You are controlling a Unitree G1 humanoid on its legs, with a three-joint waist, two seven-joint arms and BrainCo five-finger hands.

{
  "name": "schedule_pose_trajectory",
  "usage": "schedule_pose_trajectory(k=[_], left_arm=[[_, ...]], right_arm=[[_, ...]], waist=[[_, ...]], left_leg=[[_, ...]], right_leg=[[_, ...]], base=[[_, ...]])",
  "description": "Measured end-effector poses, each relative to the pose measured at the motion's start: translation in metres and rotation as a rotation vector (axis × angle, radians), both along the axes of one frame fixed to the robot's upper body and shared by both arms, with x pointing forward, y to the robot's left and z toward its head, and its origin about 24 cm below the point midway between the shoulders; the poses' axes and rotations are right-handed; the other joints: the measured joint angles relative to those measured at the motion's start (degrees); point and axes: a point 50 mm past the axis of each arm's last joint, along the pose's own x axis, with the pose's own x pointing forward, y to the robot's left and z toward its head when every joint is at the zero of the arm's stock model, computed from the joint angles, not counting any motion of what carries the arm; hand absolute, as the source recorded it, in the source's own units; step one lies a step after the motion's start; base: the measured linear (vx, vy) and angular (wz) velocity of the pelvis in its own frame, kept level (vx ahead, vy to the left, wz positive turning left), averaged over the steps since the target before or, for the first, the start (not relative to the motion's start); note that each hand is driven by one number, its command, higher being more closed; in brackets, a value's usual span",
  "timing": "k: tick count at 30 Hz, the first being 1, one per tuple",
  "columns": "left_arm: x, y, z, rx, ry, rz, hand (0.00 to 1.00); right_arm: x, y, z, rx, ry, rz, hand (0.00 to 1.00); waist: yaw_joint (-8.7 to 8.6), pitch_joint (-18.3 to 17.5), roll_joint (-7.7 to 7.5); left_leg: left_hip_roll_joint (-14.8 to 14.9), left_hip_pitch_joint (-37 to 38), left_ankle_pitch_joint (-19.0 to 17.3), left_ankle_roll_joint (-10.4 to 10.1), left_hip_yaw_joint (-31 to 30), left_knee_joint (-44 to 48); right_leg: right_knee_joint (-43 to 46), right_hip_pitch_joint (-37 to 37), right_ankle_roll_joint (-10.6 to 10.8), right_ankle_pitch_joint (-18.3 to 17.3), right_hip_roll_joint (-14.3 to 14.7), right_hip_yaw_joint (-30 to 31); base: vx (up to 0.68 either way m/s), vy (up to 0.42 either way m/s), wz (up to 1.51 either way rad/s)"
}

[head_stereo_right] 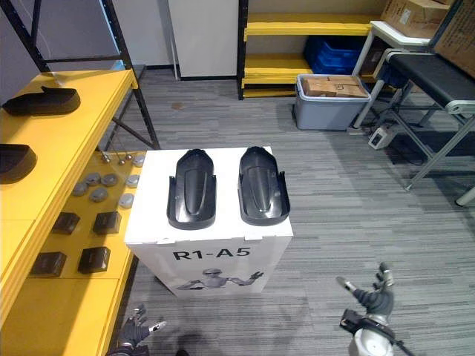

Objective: Walk over and take plastic housings, then place them on the shelf

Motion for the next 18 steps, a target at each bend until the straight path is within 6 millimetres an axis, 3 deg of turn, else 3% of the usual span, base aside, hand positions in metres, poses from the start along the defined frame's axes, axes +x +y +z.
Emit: schedule_pose_trajectory(k=[2,5,9,13,18], left_arm=[[-0.003,0.002,-0.001,-0.002,0.007,-0.010,0.00],[-0.007,0.002,-0.001,0.003,0.015,-0.022,0.00],[-0.010,-0.002,-0.003,-0.003,0.028,-0.047,0.00],[-0.015,-0.008,-0.006,-0.021,0.045,-0.084,0.00],[-0.015,-0.019,-0.007,-0.041,0.051,-0.131,0.00]], right_arm=[[0.018,-0.005,0.029,-0.079,-0.089,0.040,0.00],[0.039,-0.007,0.055,-0.181,-0.153,0.090,0.00],[0.066,0.004,0.078,-0.266,-0.203,0.184,0.00],[0.093,0.018,0.082,-0.315,-0.181,0.271,0.00],[0.121,0.028,0.074,-0.316,-0.109,0.318,0.00]], waist=[[-0.01,-0.23,0.19],[0.09,-0.29,0.20],[0.08,-0.31,0.26],[0.15,-0.25,0.40],[0.57,0.26,1.81]], left_leg=[[-0.19,-0.59,0.11,0.16,-0.33,-0.13],[-0.24,-0.62,0.11,0.16,-0.97,-0.14],[-0.29,-0.91,0.13,0.19,-1.70,-0.14],[-0.42,-1.03,0.20,0.29,-1.83,-0.15],[-0.86,-1.96,1.08,1.25,-2.59,-0.76]], right_leg=[[-0.01,-0.76,0.02,0.02,-0.08,0.21],[-0.02,-0.68,0.02,0.04,-0.07,0.15],[-0.04,-0.68,0.01,0.09,-0.09,-0.33],[-0.26,-0.69,0.02,0.46,-0.19,-0.38],[-1.84,-0.73,0.04,2.09,-0.42,-0.74]], base=[[0.00,0.000,0.00],[0.00,0.002,0.02],[-0.02,0.006,0.07],[-0.01,0.007,0.01],[-0.05,0.036,0.07]])
